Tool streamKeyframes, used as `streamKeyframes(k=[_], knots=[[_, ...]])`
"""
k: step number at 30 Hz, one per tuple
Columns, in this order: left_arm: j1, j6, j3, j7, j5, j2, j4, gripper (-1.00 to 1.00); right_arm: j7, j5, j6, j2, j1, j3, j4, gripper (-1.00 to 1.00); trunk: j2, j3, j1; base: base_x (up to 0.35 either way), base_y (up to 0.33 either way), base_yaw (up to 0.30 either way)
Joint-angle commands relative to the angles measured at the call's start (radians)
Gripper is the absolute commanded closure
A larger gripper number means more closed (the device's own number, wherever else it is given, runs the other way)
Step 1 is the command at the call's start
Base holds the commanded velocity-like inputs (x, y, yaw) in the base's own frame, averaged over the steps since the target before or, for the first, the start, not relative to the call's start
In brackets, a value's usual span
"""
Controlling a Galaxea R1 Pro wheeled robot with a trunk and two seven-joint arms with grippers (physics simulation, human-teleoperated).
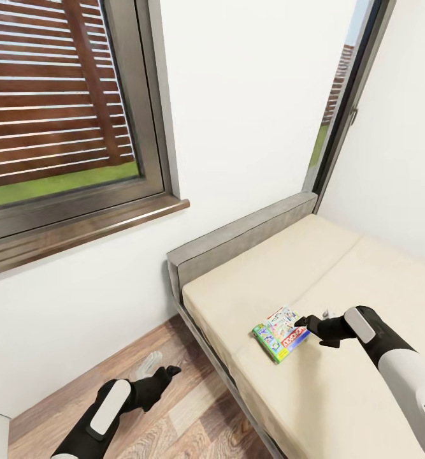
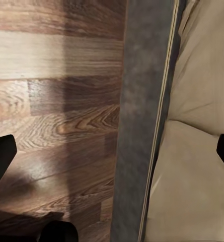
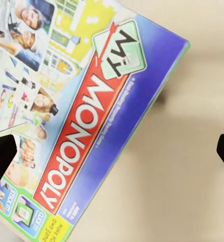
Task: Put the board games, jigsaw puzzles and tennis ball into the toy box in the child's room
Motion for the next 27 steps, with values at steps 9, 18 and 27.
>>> streamKeyframes(k=[9, 18, 27], knots=[[0.000, 0.014, -0.003, -0.062, 0.012, 0.002, -0.025, -1.00, 0.001, -0.002, 0.002, -0.005, -0.002, 0.005, -0.002, -1.00, -0.049, -0.023, 0.027, 0.000, 0.000, 0.000], [-0.001, 0.017, 0.000, -0.100, 0.010, 0.005, -0.031, -1.00, 0.001, -0.002, 0.001, -0.008, -0.002, 0.004, -0.005, -1.00, -0.077, -0.035, 0.042, 0.000, 0.000, 0.000], [-0.001, 0.018, -0.001, -0.108, 0.005, 0.005, -0.025, -1.00, 0.001, -0.002, 0.001, -0.008, -0.001, 0.002, -0.027, -1.00, -0.077, -0.035, 0.042, 0.000, 0.000, 0.000]])
